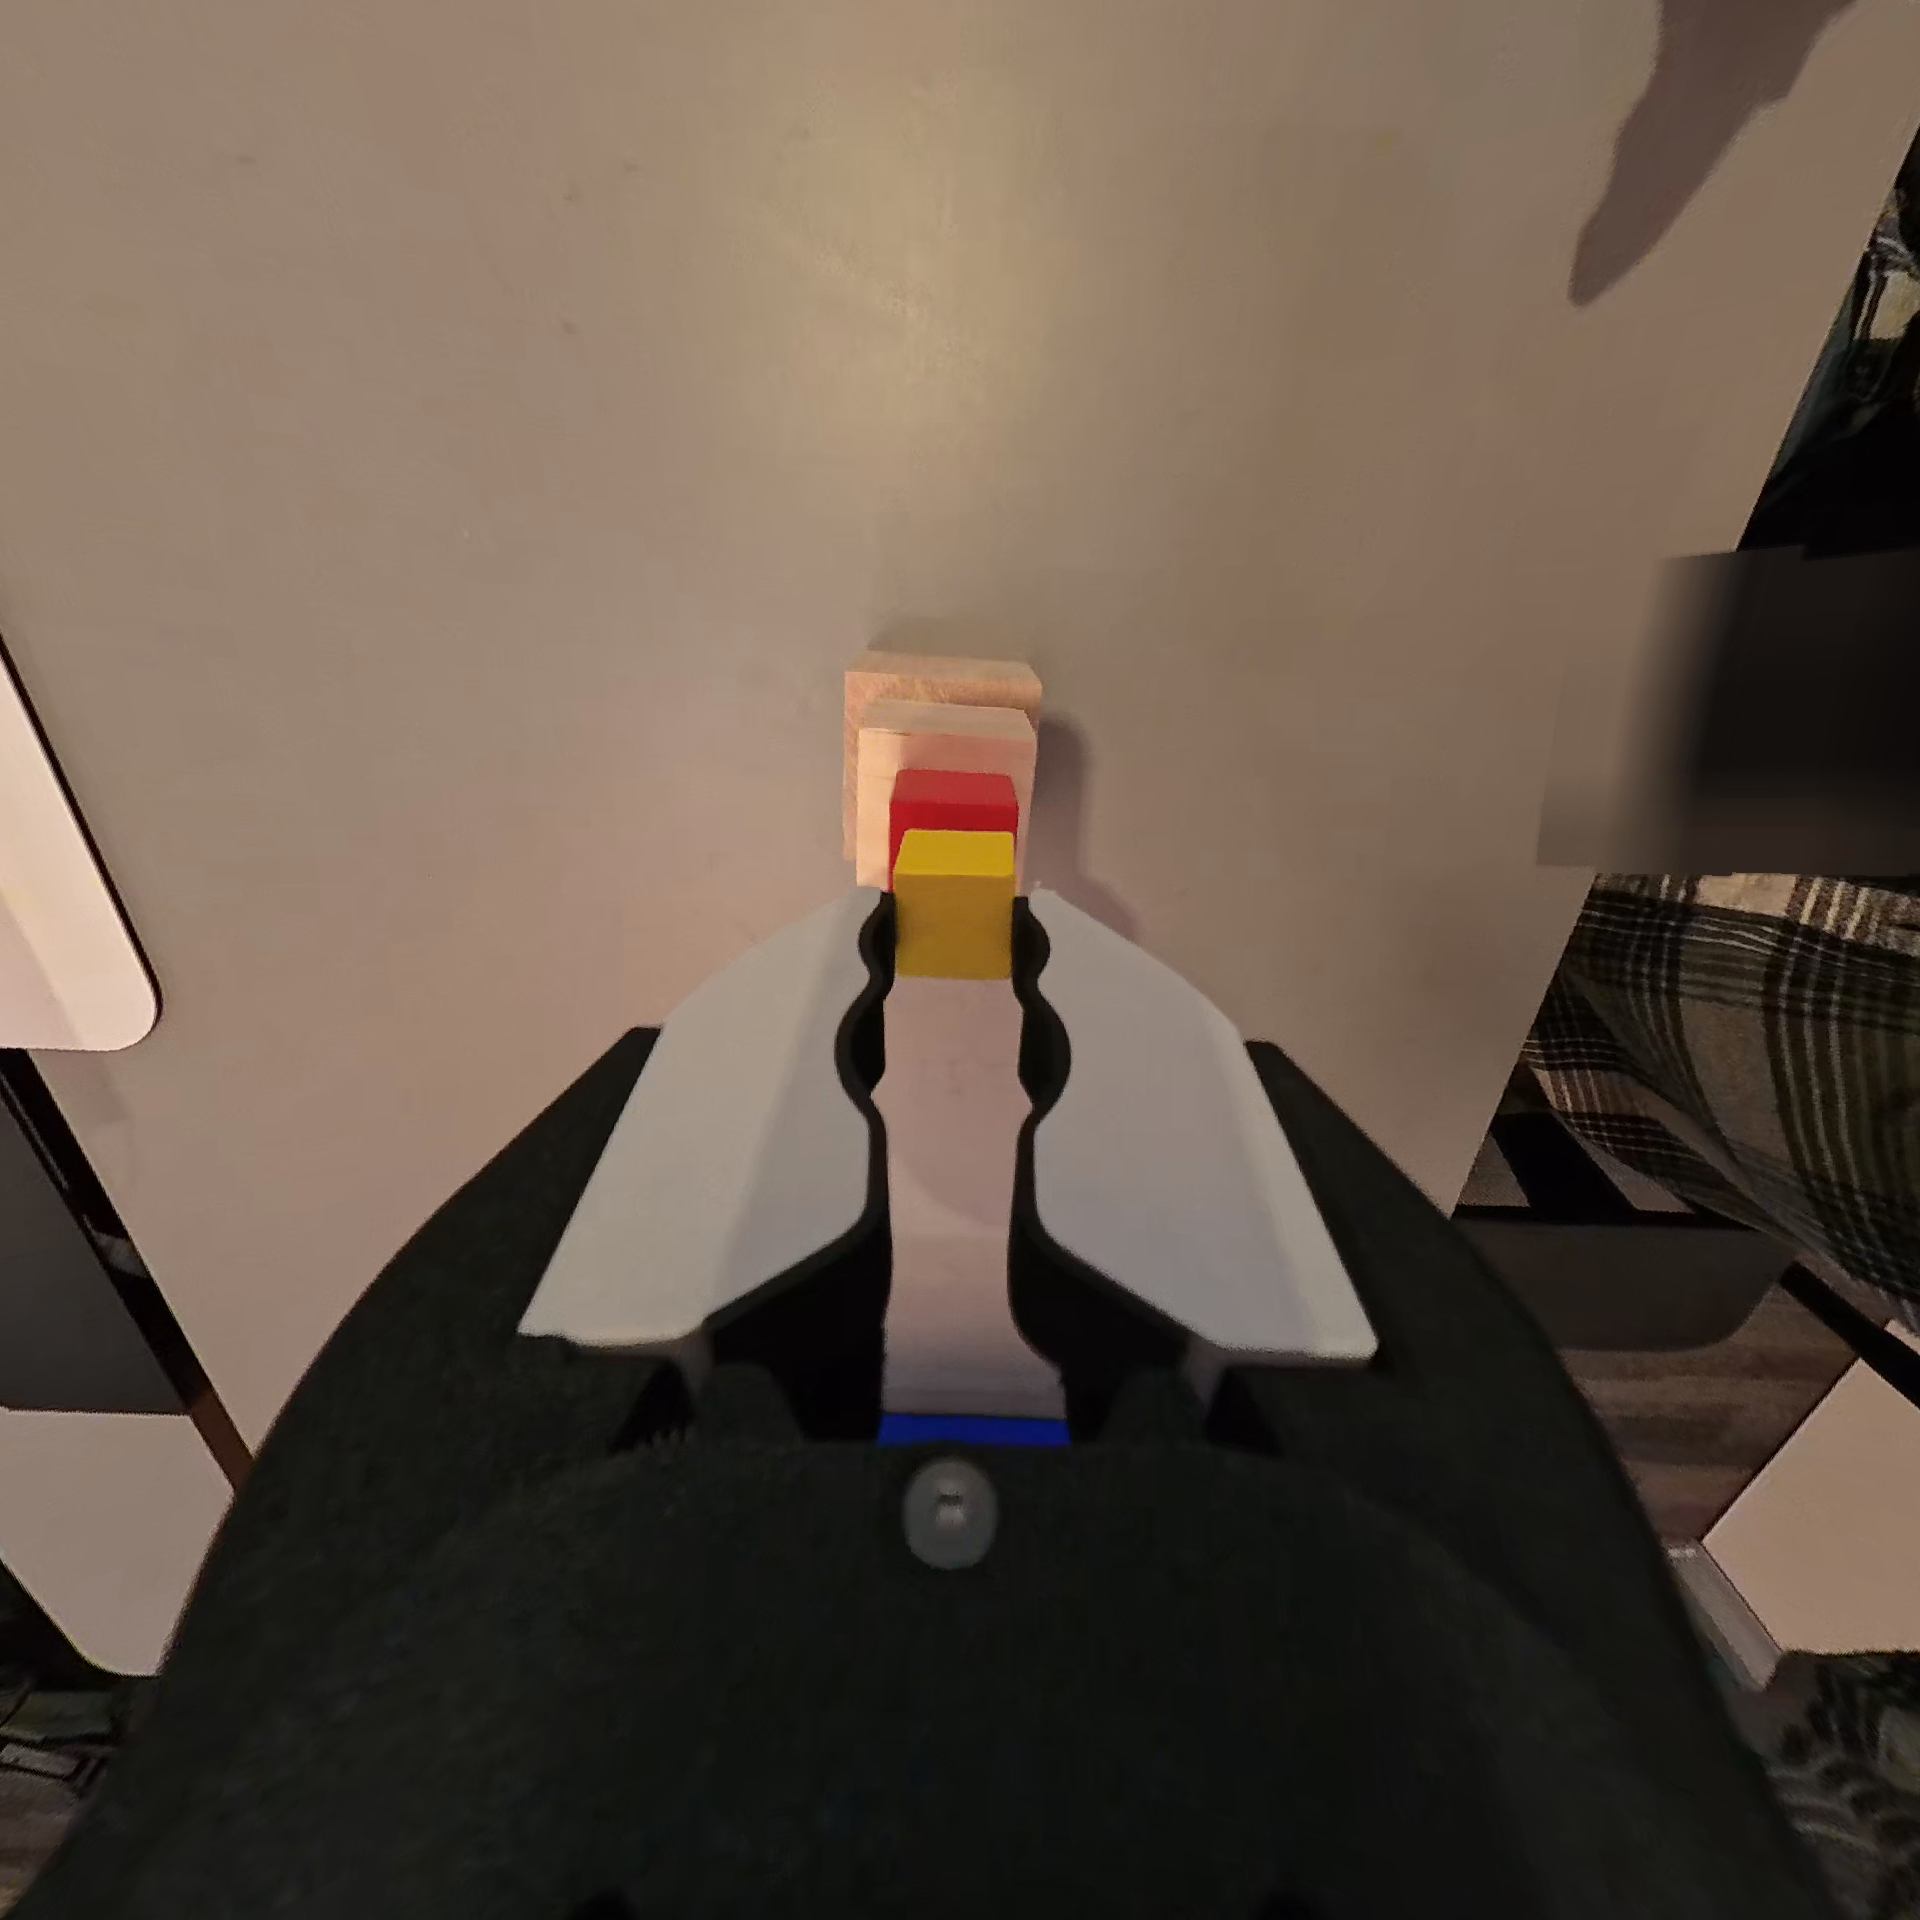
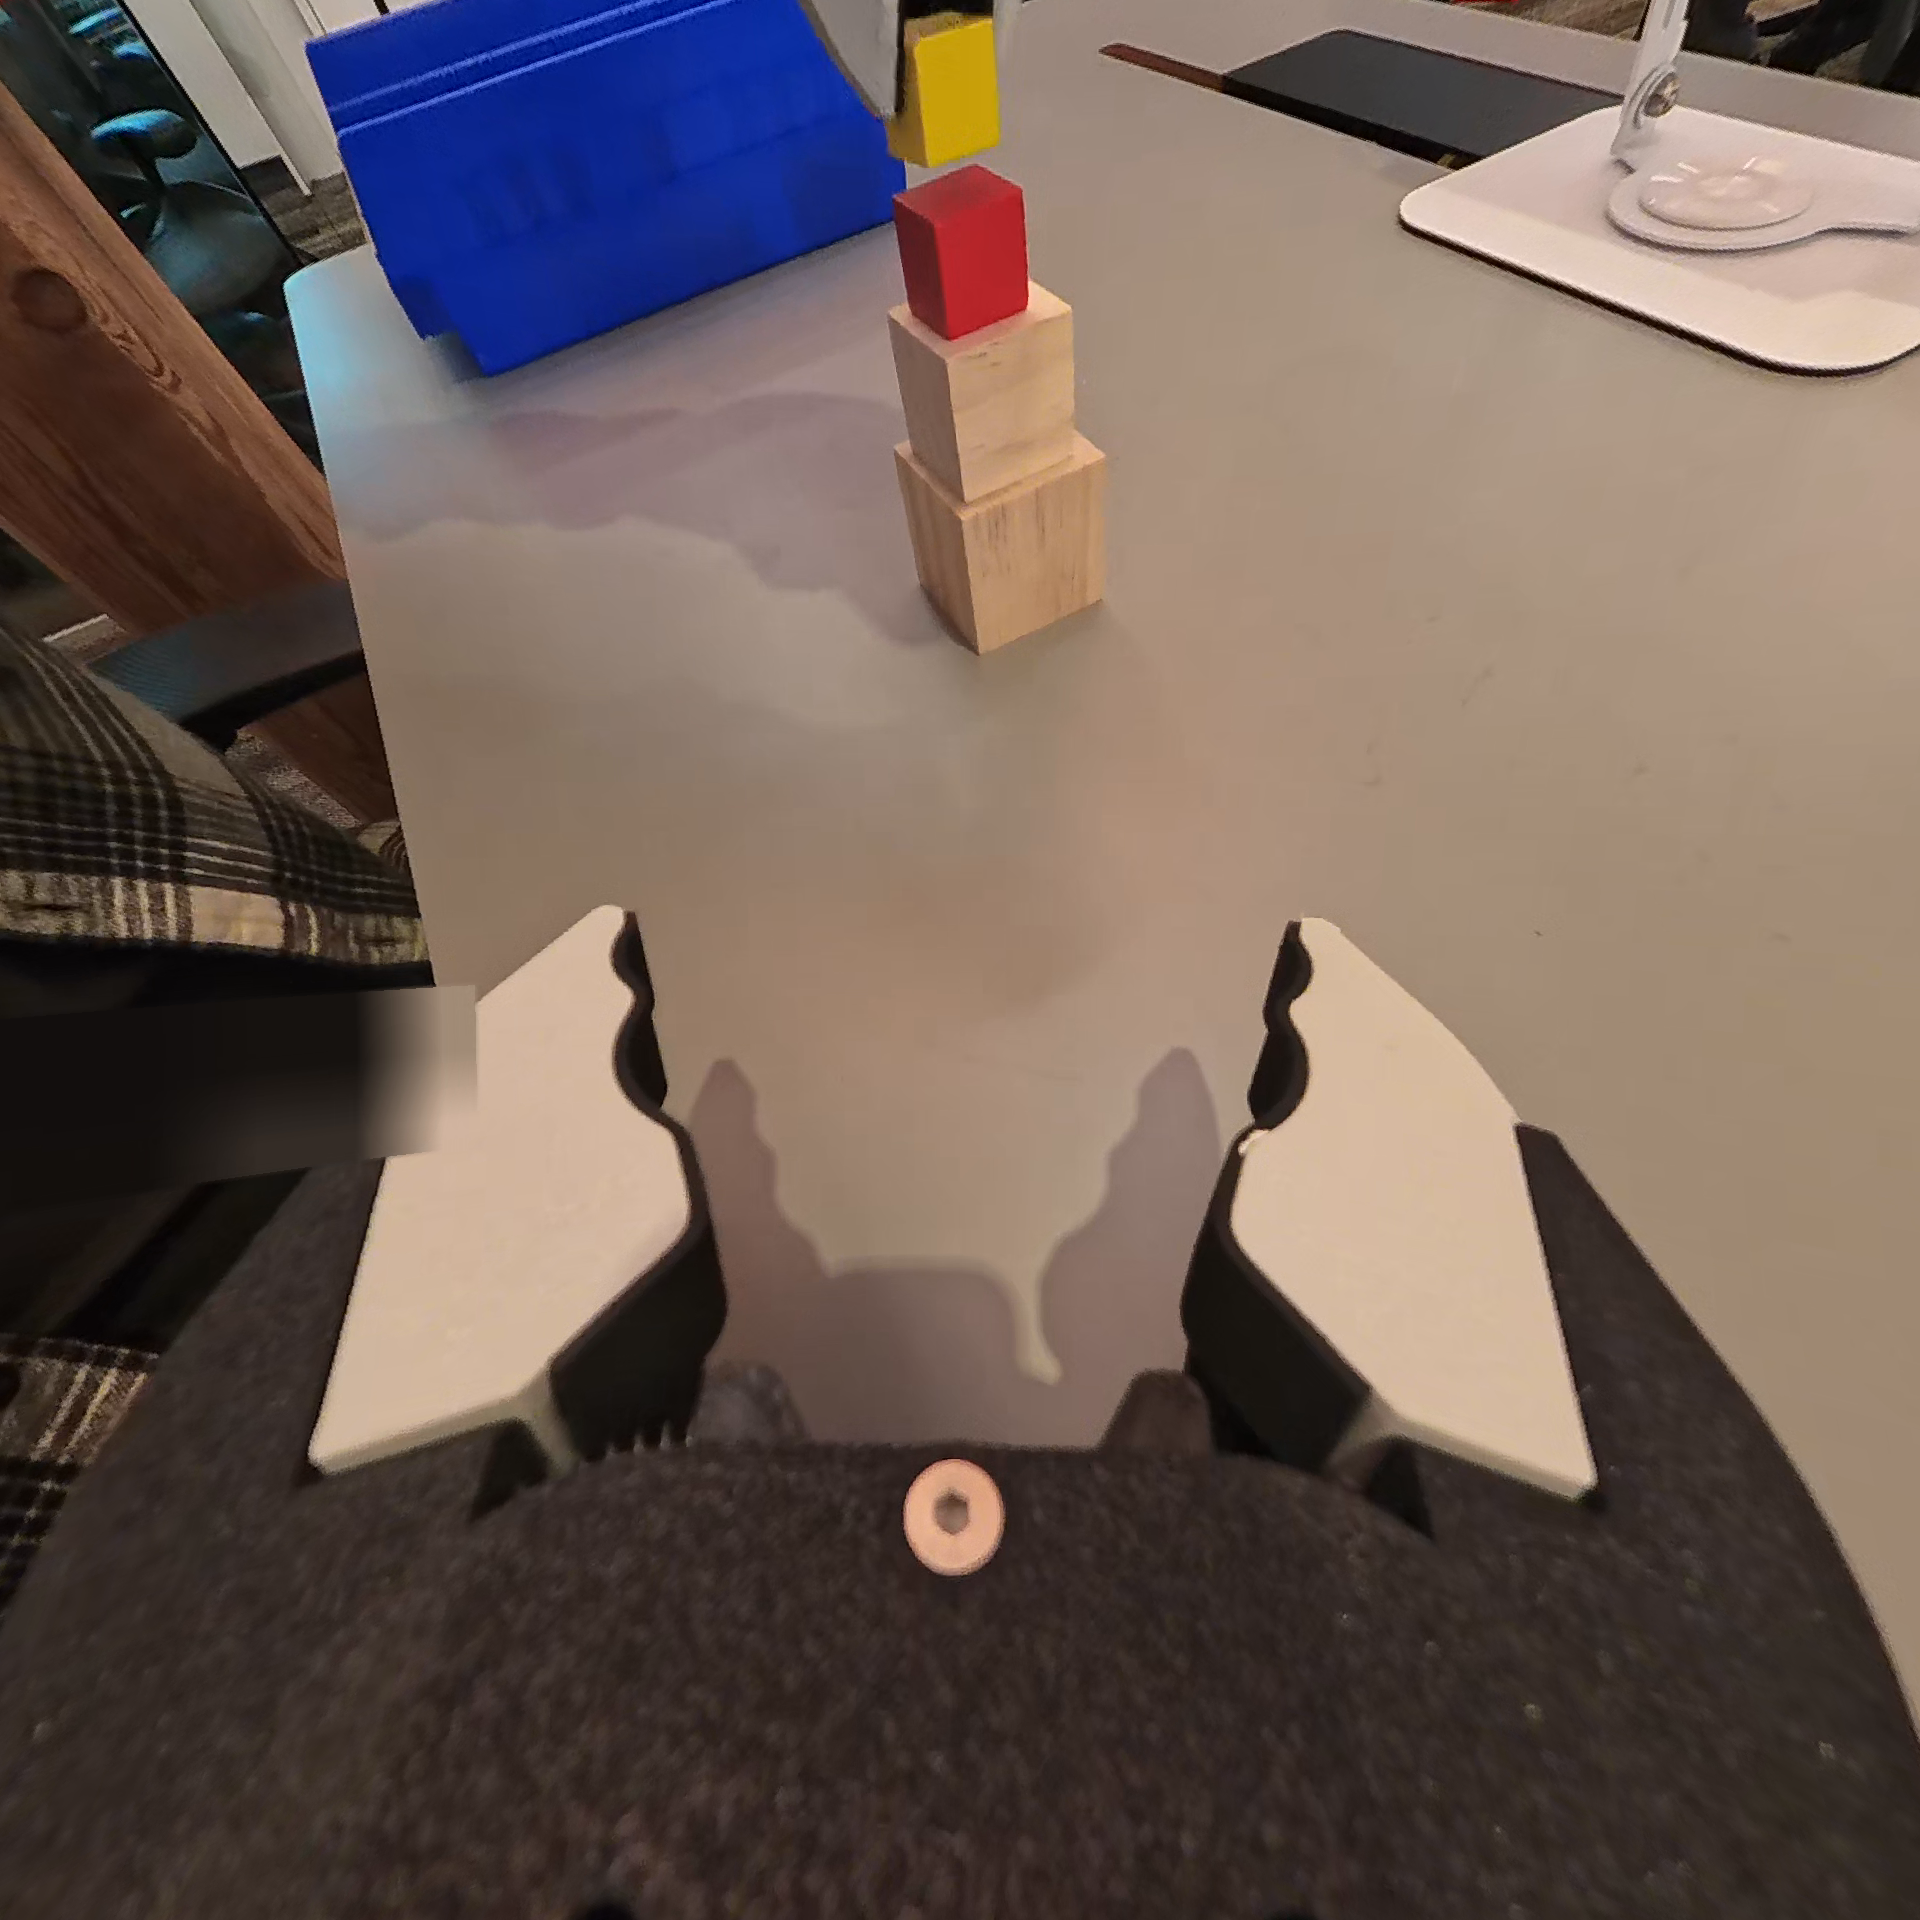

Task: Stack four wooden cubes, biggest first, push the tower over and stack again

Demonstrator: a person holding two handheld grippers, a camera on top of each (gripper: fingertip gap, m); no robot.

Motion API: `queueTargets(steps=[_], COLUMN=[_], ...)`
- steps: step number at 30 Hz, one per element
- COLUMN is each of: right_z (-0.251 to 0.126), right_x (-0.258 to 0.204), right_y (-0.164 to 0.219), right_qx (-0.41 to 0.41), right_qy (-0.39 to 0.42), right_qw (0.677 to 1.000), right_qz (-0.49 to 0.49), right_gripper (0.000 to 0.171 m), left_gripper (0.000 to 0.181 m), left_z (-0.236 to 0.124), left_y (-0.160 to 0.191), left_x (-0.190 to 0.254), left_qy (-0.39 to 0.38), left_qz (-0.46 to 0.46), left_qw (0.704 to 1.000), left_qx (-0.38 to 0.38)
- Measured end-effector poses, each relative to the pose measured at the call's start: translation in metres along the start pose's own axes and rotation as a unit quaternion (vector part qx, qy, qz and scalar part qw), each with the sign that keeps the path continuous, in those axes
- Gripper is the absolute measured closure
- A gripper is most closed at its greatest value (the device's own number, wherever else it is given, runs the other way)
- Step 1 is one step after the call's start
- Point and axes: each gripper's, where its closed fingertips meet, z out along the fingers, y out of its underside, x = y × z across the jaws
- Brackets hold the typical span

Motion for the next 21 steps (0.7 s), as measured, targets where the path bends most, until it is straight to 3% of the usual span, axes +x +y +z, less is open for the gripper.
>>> queueTargets(steps=[21], right_z=[0.0002], right_x=[0.0008], right_y=[0.0008], right_qx=[0.001], right_qy=[-0.001], right_qw=[1.0], right_qz=[0.003], right_gripper=[0.06], left_gripper=[0.16], left_z=[0.0071], left_y=[-0.0003], left_x=[-0.0019], left_qy=[0.013], left_qz=[0.003], left_qw=[1.0], left_qx=[-0.007])
